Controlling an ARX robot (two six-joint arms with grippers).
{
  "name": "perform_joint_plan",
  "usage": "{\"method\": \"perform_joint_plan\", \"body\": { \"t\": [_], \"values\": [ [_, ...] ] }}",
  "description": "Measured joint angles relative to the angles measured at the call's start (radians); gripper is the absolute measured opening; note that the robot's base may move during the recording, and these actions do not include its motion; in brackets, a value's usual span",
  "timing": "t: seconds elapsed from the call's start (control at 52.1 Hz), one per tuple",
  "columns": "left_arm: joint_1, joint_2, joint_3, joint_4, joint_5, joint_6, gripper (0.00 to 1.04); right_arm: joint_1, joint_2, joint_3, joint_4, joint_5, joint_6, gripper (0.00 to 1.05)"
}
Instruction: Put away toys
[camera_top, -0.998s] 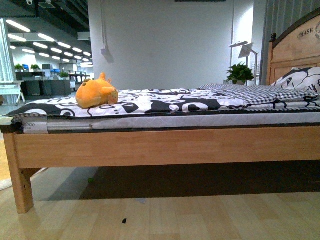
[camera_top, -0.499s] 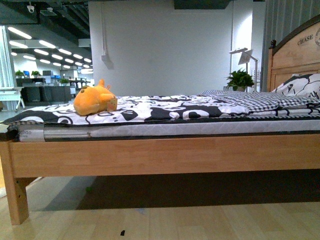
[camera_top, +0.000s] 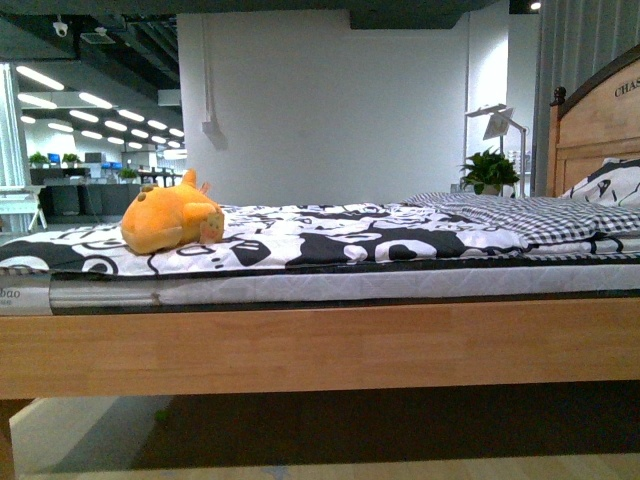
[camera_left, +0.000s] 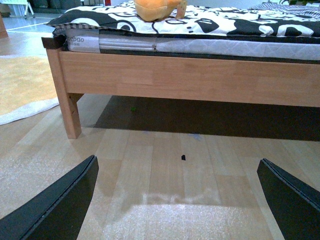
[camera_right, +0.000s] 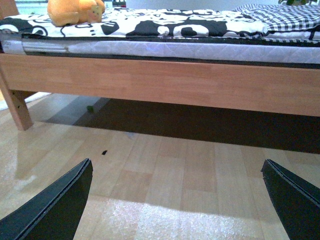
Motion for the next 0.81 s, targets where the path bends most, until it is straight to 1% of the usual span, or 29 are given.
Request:
{"method": "perform_joint_plan", "body": {
  "t": [0.806],
  "values": [
    [0.0, 0.0, 0.0, 0.0, 0.0, 0.0, 0.99, 0.0, 0.0, 0.0, 0.0, 0.0, 0.0, 1.04]
  ]
}}
